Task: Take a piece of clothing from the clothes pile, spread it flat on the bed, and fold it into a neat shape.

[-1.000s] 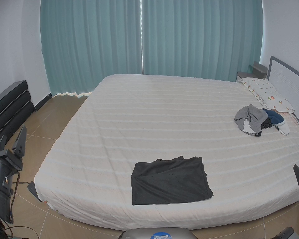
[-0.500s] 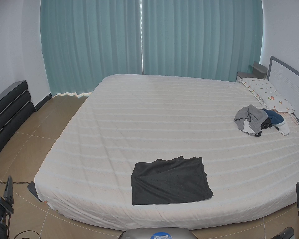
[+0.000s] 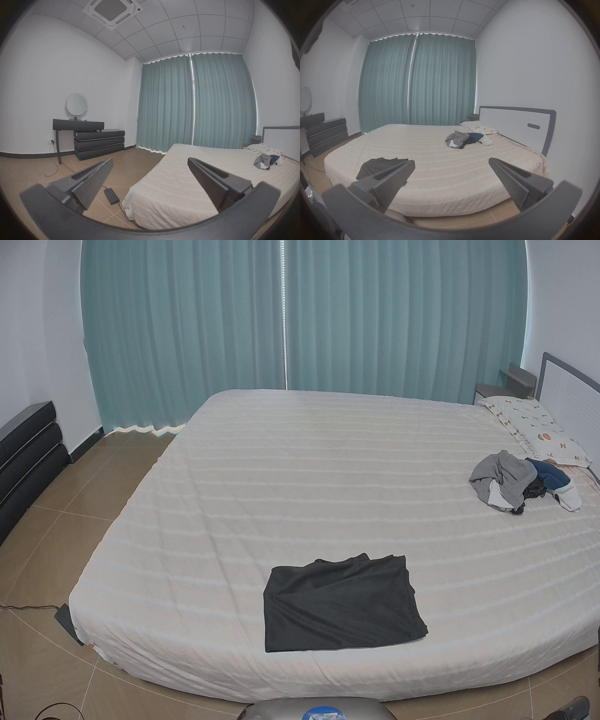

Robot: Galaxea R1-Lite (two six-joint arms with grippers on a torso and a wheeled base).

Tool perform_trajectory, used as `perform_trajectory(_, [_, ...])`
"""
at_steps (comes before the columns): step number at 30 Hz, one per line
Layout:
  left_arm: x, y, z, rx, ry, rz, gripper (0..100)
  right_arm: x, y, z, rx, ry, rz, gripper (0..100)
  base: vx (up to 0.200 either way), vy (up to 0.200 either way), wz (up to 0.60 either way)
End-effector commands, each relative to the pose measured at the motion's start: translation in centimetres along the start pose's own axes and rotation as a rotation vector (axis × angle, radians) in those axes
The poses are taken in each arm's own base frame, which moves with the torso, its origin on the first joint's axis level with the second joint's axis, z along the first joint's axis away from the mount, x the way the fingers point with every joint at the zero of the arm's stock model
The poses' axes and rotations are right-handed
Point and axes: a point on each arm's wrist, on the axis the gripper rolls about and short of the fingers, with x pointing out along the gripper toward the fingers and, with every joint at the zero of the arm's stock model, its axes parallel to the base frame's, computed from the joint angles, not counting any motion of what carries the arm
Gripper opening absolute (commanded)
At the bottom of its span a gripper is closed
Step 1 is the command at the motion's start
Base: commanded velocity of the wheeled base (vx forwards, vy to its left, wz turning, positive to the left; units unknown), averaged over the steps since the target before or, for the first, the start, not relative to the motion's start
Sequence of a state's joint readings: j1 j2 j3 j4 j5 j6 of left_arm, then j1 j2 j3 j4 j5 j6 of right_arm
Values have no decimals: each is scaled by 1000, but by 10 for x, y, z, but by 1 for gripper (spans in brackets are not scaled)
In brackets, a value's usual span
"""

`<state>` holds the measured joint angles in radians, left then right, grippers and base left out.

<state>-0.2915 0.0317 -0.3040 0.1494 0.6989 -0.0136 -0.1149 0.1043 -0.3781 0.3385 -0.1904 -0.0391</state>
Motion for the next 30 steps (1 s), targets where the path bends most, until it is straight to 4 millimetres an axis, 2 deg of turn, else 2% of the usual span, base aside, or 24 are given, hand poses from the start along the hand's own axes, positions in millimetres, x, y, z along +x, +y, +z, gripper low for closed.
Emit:
perform_trajectory(1, [-4,1,19,-3,-1,26,100,-3,-1,9,-13,-25,36,100,0,0,0])
perform_trajectory(3, [-4,-2,22,11,7,60,100,-3,-1,11,-16,-23,39,100,0,0,0])
perform_trajectory(5, [-7,-10,22,53,13,168,100,-1,-1,14,-16,-16,45,100,0,0,0])
perform_trajectory(7, [-8,-12,19,79,13,173,100,-1,-1,13,-19,-12,49,100,0,0,0])
perform_trajectory(10, [-12,-15,15,106,9,152,100,-1,-1,1,-13,-12,62,100,0,0,0])
perform_trajectory(15, [-16,-13,-3,98,-8,155,100,4,1,-5,6,-14,75,100,0,0,0])
perform_trajectory(21, [-6,-16,-22,70,-5,167,100,20,6,-14,3,-156,134,100,0,0,0])
perform_trajectory(25, [1,-18,-39,83,9,166,100,34,11,-38,-49,-226,165,100,0,0,0])
perform_trajectory(30, [5,-20,-51,93,20,140,100,34,12,-40,-65,-221,203,100,0,0,0])
